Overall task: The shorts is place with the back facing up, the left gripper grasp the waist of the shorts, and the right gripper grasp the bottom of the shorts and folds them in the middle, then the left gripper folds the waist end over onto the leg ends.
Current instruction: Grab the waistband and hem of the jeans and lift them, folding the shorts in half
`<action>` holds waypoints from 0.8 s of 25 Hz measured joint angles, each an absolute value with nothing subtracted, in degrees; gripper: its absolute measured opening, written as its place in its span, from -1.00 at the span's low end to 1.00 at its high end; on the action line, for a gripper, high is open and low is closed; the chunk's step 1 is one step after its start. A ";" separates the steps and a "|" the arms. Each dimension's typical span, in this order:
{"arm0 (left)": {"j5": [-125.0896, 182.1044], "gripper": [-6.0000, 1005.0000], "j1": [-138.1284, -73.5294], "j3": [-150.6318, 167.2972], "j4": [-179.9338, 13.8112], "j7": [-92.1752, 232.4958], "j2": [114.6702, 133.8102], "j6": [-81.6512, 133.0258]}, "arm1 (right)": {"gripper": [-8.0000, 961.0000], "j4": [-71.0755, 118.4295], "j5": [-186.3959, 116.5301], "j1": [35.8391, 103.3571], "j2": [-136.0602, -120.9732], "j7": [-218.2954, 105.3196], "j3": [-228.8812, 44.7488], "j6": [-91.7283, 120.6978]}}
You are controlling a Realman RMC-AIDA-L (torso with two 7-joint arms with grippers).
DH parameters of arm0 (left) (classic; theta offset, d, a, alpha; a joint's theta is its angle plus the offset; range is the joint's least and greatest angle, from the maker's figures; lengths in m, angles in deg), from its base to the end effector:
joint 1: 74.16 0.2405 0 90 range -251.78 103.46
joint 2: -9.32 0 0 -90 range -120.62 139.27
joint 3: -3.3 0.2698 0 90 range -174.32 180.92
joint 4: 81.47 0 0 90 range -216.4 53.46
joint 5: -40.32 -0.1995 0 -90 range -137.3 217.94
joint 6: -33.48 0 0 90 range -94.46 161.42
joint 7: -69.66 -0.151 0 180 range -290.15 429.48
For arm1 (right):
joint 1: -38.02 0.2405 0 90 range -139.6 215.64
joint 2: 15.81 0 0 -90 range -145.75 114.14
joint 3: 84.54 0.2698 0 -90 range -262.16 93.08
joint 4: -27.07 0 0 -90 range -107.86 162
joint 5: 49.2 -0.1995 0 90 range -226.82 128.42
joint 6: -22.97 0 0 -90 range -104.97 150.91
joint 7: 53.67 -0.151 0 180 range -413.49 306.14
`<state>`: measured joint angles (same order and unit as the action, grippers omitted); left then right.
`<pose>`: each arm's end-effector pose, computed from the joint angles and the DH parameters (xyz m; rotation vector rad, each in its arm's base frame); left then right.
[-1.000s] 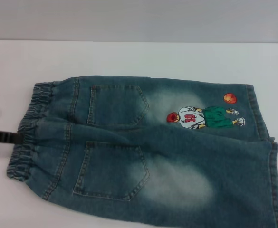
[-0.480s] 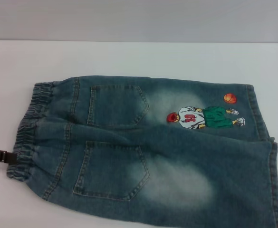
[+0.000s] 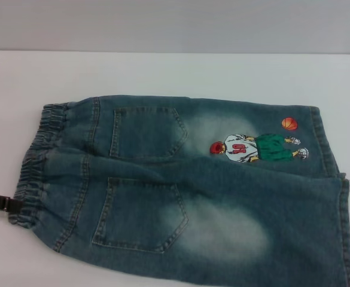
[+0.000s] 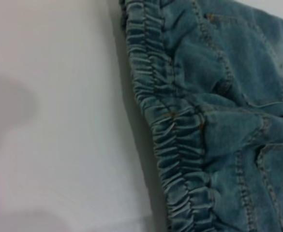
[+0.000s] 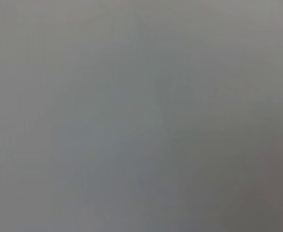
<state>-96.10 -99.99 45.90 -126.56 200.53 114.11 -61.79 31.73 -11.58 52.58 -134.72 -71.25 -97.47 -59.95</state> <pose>-0.3598 0.2999 0.0895 -2.3095 -1.7605 -0.0170 0.4292 0.2268 0.0682 -0.8803 0.7059 0.6898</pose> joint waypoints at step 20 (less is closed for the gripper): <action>-98.31 0.42 -101.20 46.43 -126.14 201.92 114.58 -60.36 | 0.16 31.47 -11.58 52.44 -134.62 -71.25 -97.72 -59.81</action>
